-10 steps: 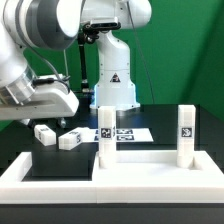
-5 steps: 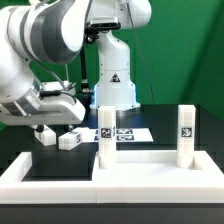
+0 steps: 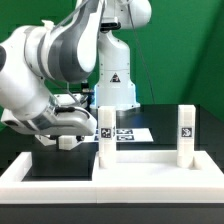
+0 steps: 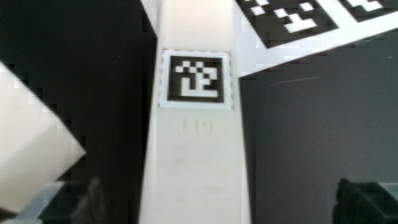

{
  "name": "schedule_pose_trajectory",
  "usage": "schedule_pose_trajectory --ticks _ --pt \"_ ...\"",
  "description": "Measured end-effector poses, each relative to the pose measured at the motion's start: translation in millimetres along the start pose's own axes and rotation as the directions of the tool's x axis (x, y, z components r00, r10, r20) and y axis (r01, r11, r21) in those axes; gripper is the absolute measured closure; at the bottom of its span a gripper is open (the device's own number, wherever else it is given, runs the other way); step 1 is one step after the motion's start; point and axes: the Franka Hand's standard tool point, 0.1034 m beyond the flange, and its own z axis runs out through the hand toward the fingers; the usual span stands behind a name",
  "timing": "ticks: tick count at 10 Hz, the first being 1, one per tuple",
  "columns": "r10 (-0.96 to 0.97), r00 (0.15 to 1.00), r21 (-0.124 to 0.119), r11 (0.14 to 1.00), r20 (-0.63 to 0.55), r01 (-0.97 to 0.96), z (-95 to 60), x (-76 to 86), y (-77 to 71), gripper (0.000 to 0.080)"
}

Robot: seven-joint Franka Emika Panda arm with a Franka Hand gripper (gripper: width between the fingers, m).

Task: Assemble desk

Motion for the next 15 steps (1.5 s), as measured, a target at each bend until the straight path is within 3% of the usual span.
schedule_pose_trajectory --ticks 5,8,13,14,15 --pt "-0.001 0.999 0.003 1.0 0.033 0.001 10.3 -0.1 -0.2 0.0151" --pt "-0.001 0.999 0.002 1.0 0.034 0.001 10.5 -0.2 0.1 0.0512" --pt "-0.001 0.999 0.002 1.0 0.034 0.001 10.5 -0.2 0.1 0.0511" --pt "-0.005 0.999 -0.012 1.0 0.036 0.006 6.8 -1.2 1.2 0.0511" --pt "-0.033 0.999 -0.06 0.998 0.022 0.035 -20.1 -5.6 -2.1 0.0511"
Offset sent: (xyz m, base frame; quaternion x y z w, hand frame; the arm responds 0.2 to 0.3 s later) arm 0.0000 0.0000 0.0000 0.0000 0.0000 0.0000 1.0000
